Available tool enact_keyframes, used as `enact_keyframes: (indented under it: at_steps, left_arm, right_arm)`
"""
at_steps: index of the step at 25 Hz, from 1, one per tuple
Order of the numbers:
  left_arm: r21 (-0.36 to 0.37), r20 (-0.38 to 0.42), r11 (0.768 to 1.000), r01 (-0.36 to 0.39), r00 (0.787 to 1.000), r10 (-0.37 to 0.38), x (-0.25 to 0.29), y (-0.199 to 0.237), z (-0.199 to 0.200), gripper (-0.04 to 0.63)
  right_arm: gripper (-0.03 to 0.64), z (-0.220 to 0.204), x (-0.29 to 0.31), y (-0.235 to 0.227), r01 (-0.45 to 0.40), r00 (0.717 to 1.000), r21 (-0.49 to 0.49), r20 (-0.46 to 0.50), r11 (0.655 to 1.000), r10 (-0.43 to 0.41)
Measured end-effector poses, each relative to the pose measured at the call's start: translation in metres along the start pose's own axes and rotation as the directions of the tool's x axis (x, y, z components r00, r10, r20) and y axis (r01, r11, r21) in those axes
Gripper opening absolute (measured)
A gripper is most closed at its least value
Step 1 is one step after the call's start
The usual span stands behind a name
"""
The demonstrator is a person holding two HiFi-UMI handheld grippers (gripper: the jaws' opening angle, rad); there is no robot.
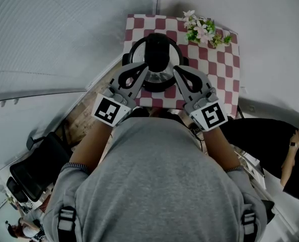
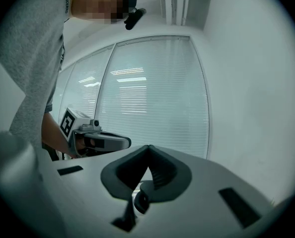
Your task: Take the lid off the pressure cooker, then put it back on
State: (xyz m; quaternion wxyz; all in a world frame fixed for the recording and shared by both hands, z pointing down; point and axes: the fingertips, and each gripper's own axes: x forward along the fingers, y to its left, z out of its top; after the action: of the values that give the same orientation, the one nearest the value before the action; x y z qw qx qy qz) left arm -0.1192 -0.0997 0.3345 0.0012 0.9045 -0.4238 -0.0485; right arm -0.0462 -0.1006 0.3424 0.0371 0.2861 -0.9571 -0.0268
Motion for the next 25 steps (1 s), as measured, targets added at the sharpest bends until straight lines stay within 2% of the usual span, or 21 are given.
enact_keyframes:
  at_steps: [3, 6, 11, 14, 18, 23, 25]
  left_arm:
    - [0.001, 0.001, 1.0, -0.006, 1.0, 0.006, -0.001, 0.003, 0.001, 0.017]
    - [0.007, 0.003, 1.0, -0.013, 1.0, 0.013, -0.001, 0.005, 0.004, 0.018]
    - [0.06, 0.017, 0.998, -0.026, 1.0, 0.025, -0.001, 0.005, 0.011, 0.018]
    - [0.053, 0.017, 0.998, -0.028, 0.999, 0.027, -0.002, 0.005, 0.012, 0.018]
    - [0.051, 0.016, 0.998, -0.03, 0.999, 0.029, -0.001, 0.007, 0.013, 0.018]
    - [0.004, 0.018, 0.999, -0.042, 0.999, 0.042, -0.001, 0.013, 0.013, 0.018]
    - [0.006, 0.011, 0.999, -0.041, 0.999, 0.041, -0.001, 0.014, 0.011, 0.018]
  right_arm:
    - [0.006, 0.011, 0.003, -0.002, 0.034, 0.998, -0.007, 0.044, 0.999, -0.034]
    - [0.006, 0.012, 0.003, -0.002, 0.034, 0.999, -0.021, 0.04, 0.999, -0.033]
    - [0.006, 0.009, -0.001, -0.006, 0.042, 0.999, -0.021, 0.026, 0.999, -0.042]
    - [0.006, -0.003, -0.006, -0.007, 0.032, 0.999, -0.036, -0.019, 0.999, -0.033]
    - [0.006, -0.003, -0.007, -0.01, 0.039, 0.999, -0.016, -0.014, 0.999, -0.039]
    - [0.006, -0.005, -0.009, -0.012, 0.044, 0.999, -0.009, -0.015, 0.999, -0.044]
    - [0.006, -0.004, -0.01, -0.014, 0.048, 0.999, -0.002, -0.01, 0.999, -0.048]
